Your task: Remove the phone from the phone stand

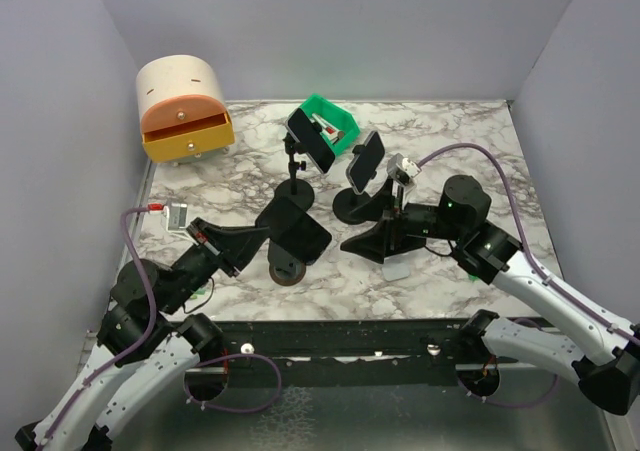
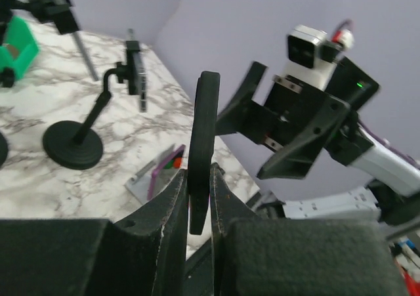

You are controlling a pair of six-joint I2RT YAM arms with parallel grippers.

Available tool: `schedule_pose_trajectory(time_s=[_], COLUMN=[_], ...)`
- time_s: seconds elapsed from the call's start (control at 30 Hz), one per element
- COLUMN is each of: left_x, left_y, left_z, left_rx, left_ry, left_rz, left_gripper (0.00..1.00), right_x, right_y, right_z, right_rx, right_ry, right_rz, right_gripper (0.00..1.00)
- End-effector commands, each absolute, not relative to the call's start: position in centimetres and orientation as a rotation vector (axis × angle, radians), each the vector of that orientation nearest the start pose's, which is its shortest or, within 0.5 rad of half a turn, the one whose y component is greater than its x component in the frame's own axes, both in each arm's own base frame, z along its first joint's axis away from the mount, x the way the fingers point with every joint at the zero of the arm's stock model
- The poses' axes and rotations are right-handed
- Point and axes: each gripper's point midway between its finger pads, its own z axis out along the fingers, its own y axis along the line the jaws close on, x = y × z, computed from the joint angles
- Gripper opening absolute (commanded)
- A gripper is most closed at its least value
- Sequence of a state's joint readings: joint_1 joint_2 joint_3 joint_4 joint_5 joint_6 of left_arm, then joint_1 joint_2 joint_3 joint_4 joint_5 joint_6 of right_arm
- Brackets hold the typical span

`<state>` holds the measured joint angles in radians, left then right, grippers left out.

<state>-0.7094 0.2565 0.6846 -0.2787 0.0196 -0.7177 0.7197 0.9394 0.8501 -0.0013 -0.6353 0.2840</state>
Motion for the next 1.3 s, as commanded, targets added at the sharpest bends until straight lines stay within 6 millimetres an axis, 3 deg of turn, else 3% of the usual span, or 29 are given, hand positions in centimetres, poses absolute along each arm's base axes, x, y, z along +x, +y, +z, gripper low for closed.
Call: schedule_pose_trajectory(time_s=[0.0, 0.23, 0.73, 1.27], left_x=[9.8, 8.6, 9.7, 10.3], left_y=[-17.7, -18.9, -19.3, -19.3], left_z=[40.8, 41.7, 40.9, 40.7], left_rx=[0.266, 0.369, 0.328, 0.306], left_ry=[1.287, 1.236, 1.253, 1.260], left_rz=[-1.359, -1.426, -1.422, -1.411], left_gripper=[0.00, 0.00, 0.00, 0.00], right_x=[14.5, 13.3, 12.0, 11.6], right_y=[30.3, 31.0, 31.4, 33.8], right_z=[33.2, 34.0, 34.5, 34.5], right_rx=[-0.962, -0.997, -0.972, -0.966], right_ry=[1.462, 1.427, 1.416, 1.489], right_rz=[1.400, 1.527, 1.685, 1.730], right_gripper=[0.92, 0.90, 0.89, 0.78])
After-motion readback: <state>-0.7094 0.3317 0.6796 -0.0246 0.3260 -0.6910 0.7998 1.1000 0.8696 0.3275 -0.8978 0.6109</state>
